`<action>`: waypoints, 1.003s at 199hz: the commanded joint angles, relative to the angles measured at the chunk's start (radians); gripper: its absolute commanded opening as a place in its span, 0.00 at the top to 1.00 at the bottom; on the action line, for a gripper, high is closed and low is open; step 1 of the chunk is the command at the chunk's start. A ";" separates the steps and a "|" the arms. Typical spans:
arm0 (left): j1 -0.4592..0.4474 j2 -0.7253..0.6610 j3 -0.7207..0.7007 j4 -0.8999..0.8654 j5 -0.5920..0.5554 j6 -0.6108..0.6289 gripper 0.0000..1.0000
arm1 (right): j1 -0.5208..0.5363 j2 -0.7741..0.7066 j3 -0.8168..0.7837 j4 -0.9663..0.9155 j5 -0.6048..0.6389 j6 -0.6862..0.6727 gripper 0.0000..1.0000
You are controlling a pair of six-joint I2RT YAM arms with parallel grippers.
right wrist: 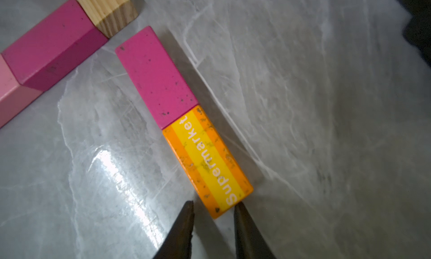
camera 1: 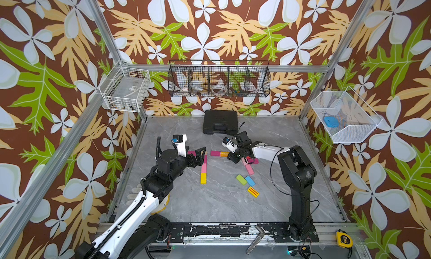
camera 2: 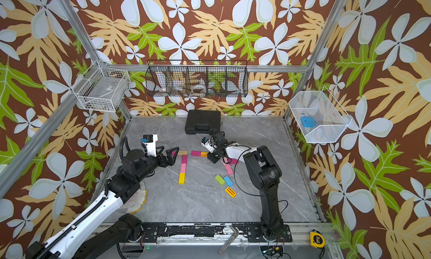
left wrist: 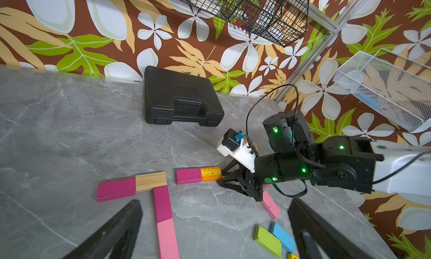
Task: Assemble the number 7 with building blocks
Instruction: Adjust the building block at the center of the board.
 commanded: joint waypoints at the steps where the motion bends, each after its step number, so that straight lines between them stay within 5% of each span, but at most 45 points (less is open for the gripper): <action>1: 0.000 -0.002 0.011 0.011 -0.015 0.013 0.00 | -0.001 0.020 0.037 -0.050 -0.017 -0.025 0.68; 105: -0.001 0.102 0.032 0.008 0.061 -0.004 0.03 | -0.011 -0.025 0.057 -0.052 0.001 0.008 0.63; 200: 0.000 0.612 0.320 -0.165 0.040 -0.005 0.98 | -0.125 -0.290 -0.135 0.027 -0.064 0.218 0.53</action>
